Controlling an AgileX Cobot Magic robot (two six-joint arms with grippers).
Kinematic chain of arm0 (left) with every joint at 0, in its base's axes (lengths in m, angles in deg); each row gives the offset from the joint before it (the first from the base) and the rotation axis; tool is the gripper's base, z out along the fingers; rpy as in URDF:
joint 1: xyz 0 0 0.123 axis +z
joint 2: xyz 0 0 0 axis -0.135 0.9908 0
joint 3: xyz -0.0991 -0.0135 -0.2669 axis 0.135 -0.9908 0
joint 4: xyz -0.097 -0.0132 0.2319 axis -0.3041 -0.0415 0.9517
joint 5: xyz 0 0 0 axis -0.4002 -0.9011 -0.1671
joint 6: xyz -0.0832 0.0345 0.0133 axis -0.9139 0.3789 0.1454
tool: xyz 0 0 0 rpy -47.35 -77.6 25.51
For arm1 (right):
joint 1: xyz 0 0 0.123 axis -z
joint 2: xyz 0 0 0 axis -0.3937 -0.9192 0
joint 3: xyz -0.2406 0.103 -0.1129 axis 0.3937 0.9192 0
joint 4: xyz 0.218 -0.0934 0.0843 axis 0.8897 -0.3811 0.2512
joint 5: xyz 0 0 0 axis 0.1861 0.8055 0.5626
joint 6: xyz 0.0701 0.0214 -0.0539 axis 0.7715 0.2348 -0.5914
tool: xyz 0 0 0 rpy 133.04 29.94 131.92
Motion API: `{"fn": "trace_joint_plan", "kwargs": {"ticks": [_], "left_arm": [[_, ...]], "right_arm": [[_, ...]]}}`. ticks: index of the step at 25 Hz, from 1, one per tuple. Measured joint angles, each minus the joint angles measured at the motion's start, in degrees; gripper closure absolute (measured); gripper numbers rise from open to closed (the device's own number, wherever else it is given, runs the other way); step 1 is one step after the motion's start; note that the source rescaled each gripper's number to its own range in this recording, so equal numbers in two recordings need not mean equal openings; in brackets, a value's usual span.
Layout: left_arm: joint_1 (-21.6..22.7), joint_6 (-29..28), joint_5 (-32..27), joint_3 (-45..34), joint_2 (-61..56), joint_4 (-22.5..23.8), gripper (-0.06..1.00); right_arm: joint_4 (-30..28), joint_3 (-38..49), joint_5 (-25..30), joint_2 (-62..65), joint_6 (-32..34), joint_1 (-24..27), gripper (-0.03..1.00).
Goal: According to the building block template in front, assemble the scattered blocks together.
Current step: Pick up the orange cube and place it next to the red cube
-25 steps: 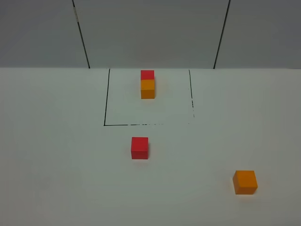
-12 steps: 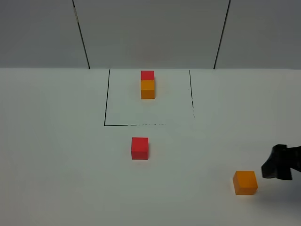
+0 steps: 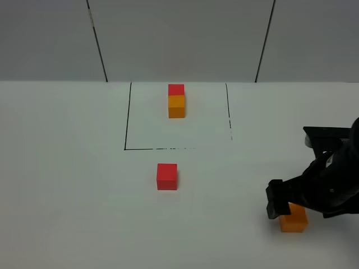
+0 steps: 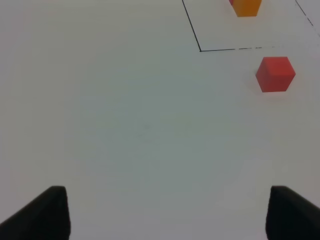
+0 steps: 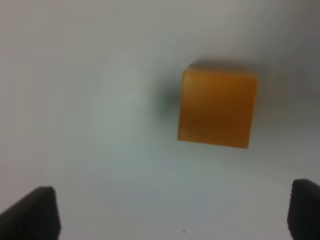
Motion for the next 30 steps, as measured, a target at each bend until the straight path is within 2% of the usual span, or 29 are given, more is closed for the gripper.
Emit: {"fn": "trace_joint_plan", "kwargs": {"ticks": [7,22,30], "left_arm": [[0.0,0.0,0.0,0.0,0.0,0.0,0.27],[0.0,0.0,0.0,0.0,0.0,0.0,0.27],[0.0,0.0,0.0,0.0,0.0,0.0,0.27]], "right_arm": [[-2.25,-0.06,-5.8,-5.95,4.33,-1.3,0.15],[-5.83,-0.11,-8.27,-13.32,5.46,-1.33,0.15],[-6.5,-0.11,-11.89,-15.44,6.23,-1.19,0.16]]}}
